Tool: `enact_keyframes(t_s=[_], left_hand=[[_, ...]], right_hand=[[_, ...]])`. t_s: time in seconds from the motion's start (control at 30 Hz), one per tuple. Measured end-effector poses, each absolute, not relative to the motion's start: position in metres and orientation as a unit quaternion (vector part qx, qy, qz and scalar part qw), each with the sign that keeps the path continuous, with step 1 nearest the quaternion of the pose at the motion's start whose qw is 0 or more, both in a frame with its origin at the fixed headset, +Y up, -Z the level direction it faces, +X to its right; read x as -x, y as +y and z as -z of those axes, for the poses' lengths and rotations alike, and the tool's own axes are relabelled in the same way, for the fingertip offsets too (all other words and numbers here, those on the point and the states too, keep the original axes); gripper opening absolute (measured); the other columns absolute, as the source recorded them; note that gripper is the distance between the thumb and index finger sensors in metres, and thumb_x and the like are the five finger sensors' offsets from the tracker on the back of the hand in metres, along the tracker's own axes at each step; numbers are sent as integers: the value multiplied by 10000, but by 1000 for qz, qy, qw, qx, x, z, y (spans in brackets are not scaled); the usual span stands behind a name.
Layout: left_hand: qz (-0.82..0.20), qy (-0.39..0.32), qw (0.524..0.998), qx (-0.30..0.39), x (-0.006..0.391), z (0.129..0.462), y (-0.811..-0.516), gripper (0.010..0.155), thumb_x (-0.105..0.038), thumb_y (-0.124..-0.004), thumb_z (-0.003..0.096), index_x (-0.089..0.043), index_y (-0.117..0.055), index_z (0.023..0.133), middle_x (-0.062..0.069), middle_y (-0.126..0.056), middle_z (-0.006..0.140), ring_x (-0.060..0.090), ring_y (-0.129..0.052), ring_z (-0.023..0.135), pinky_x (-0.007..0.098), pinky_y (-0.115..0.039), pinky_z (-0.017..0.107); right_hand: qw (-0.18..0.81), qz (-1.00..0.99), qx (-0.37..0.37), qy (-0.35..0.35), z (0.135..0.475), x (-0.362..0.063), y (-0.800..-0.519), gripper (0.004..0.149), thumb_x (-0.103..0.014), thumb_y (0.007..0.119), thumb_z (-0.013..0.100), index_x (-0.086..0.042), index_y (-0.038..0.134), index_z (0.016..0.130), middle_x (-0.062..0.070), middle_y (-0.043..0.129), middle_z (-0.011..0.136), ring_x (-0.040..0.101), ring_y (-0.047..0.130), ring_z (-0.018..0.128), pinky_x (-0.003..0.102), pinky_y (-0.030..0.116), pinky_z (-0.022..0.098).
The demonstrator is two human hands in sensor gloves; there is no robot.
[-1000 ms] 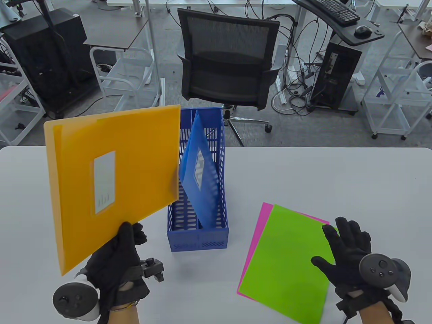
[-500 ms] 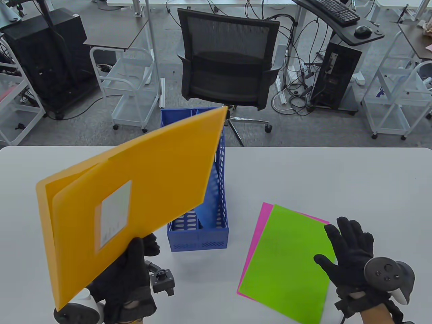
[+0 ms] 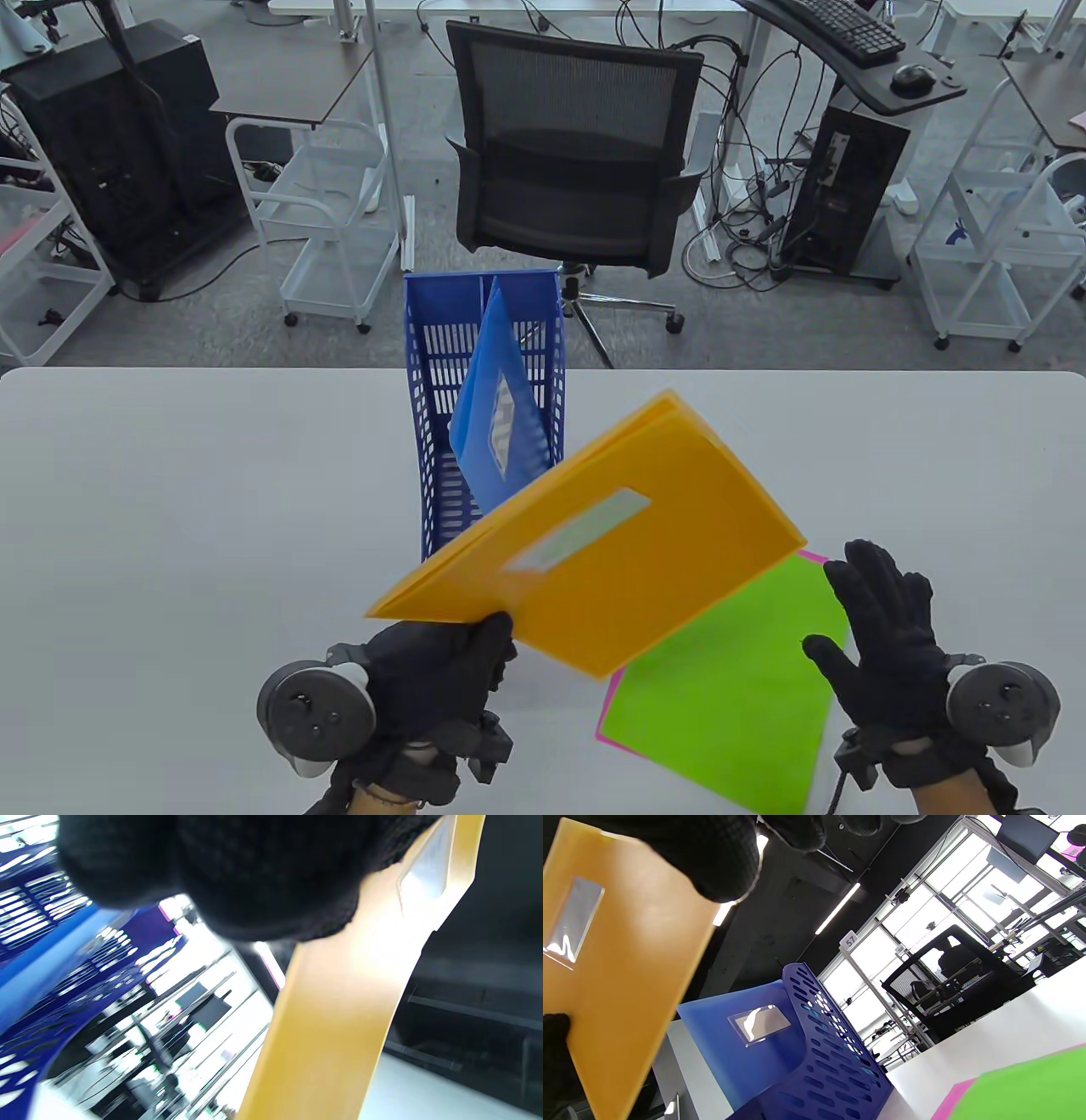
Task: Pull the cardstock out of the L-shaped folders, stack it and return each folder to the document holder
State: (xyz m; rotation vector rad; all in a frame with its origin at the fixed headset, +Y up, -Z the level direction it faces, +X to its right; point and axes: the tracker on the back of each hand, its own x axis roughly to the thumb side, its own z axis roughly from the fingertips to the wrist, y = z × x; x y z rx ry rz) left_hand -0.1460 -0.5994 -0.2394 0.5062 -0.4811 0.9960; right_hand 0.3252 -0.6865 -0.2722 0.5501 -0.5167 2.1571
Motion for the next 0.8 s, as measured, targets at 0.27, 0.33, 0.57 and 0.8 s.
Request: enact_keyframes(t_s=[0.27,0.33,0.57,0.8], left_hand=[[-377,-249,880,-144,111,253,-618,416,-424,-815,451,-186,-957,761,22,-1070,445,17,-1091,139,335,-994,209],[-370,-256,884,-127,104,255,-621,416,-423,-814,452,-185,-957,761,24,-1068,447,20,-1089,143,338,-992,213],[-344,-260,896,-110,88,257,-630,415,-426,-811,447,-188,-955,755,19,-1068,450,19,-1090,144,339,-993,214],[-327,-240,899,-165,87,253,-634,439,-466,-851,457,-194,-923,793,27,-1067,471,26,-1080,149,344,-986,210]], right_hand=[[489,-810,-244,-214,271,-325,-683,832,-597,779,441,-165,422,1057,272,599,1084,491,577,967,796,189,600],[506,-798,-244,-217,270,-323,-682,807,-540,791,452,-147,417,1050,251,716,1021,468,683,917,799,218,603],[489,-803,-241,-241,263,-311,-673,670,-351,801,459,-122,492,1008,135,944,819,352,919,743,781,368,633],[491,-804,-226,-247,262,-314,-672,497,-293,819,441,-136,703,898,45,1037,651,260,1019,582,735,497,639]])
